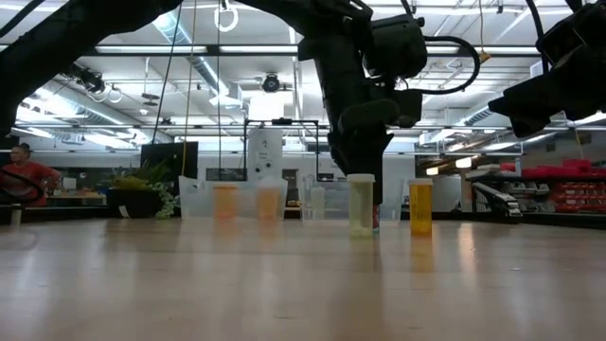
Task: Pick and place medicine bottles into bin by pill shape (circle, oval)
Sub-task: Put the small blue pill bottle into the right bin
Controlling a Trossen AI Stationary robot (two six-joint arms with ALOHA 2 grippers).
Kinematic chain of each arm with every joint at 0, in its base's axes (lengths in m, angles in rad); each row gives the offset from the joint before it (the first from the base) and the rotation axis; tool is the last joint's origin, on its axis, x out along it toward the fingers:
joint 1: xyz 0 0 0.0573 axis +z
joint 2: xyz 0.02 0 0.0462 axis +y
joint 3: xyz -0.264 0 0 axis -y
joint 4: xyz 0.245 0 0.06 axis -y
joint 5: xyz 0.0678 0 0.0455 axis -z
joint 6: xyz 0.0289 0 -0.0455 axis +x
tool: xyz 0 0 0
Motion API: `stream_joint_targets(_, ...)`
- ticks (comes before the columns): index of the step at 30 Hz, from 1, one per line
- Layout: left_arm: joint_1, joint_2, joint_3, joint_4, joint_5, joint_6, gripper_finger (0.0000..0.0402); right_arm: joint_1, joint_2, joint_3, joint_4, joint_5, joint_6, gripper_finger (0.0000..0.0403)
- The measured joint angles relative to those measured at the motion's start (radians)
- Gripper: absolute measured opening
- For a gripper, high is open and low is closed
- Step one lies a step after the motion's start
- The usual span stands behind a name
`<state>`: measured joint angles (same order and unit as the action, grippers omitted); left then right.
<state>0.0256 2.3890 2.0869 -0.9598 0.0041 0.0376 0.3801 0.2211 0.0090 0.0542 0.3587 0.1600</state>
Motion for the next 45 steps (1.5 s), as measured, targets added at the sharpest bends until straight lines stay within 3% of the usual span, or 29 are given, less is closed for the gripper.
stream_joint_targets(10,0.040,0.000,0.034,-0.013,0.000,0.021,0.0116,0.000,0.000,0.000,0.000,0.000,0.000,0.0138)
stream_joint_targets(18,0.113,-0.001,0.189,-0.054,-0.008,0.035,0.0145,0.000,0.000,0.000,0.000,0.000,0.000,0.0138)
stream_joint_targets(24,0.207,-0.001,0.258,-0.044,-0.016,0.017,0.0132,0.000,0.000,0.000,0.000,0.000,0.000,0.0138)
stream_joint_targets(37,0.376,-0.001,0.255,0.037,-0.016,-0.001,0.0144,0.000,0.000,0.000,0.000,0.000,0.000,0.0138)
stream_joint_targets(45,0.405,0.000,0.122,0.160,-0.016,0.000,0.0128,0.000,0.000,0.000,0.000,0.000,0.000,0.0138)
